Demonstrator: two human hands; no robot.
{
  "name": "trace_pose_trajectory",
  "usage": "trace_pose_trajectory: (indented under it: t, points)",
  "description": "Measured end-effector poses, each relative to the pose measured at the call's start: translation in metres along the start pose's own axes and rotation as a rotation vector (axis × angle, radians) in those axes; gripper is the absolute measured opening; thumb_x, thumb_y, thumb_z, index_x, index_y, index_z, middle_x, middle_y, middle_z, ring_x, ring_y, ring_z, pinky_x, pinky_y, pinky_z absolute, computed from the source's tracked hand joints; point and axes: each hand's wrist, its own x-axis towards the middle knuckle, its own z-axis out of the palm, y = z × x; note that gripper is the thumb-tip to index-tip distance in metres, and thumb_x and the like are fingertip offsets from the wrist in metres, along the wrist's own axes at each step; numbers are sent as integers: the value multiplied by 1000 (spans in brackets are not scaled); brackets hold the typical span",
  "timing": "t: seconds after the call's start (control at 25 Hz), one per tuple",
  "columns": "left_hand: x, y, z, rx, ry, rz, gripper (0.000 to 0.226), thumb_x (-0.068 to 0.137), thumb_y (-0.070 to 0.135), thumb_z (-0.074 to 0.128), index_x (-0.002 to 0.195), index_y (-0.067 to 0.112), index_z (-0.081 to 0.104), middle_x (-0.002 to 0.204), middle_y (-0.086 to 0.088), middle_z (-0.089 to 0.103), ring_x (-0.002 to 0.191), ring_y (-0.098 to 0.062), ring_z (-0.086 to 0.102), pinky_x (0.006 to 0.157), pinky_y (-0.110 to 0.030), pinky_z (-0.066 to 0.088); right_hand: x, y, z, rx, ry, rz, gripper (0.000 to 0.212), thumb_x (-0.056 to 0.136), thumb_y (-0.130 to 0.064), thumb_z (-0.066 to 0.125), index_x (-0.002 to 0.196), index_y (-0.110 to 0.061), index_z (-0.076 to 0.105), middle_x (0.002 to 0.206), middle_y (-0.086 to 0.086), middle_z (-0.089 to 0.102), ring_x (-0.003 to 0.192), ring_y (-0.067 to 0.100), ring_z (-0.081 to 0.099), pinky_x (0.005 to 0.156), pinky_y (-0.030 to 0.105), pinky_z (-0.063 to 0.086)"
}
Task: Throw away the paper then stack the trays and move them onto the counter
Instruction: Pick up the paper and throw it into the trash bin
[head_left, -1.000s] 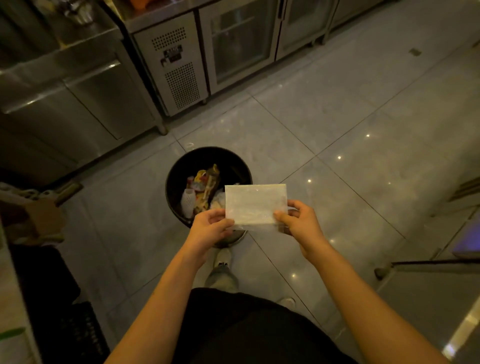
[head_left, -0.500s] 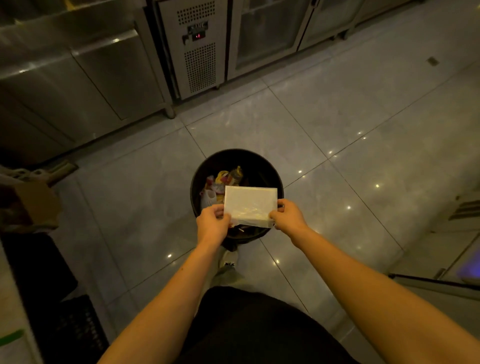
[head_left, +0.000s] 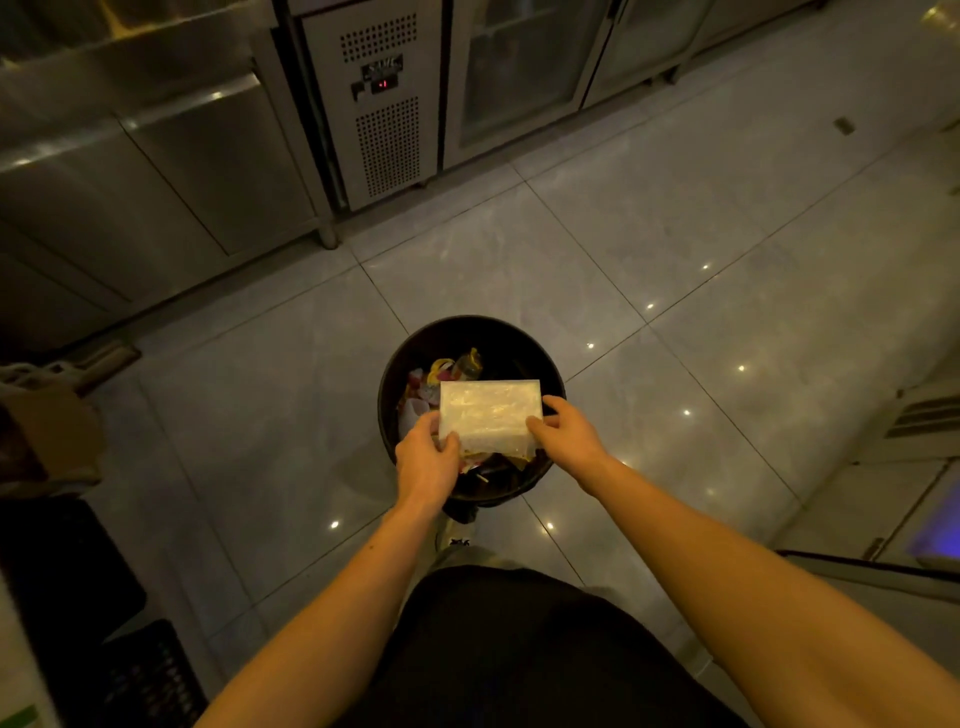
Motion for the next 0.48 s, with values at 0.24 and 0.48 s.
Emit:
trace_pose_trajectory:
  t: [0.24,0.48]
  points:
    - [22,-1,4,262,-141,-14,57,98,31,49,149,11,32,152,-15,35,137,-33,38,106,-41,37,2,8,-5,31,7,23,68,95,-39,52,150,-12,23,152,17,34,135,32,38,108,47,38]
    - [25,11,21,371,-165,145,60,100,40,41,150,8,32,155,-13,35,143,-27,30,114,-41,28,-2,13,-22,7,75,-77,63,95,-41,50,148,-12,30,148,14,42,134,29,42,106,38,39]
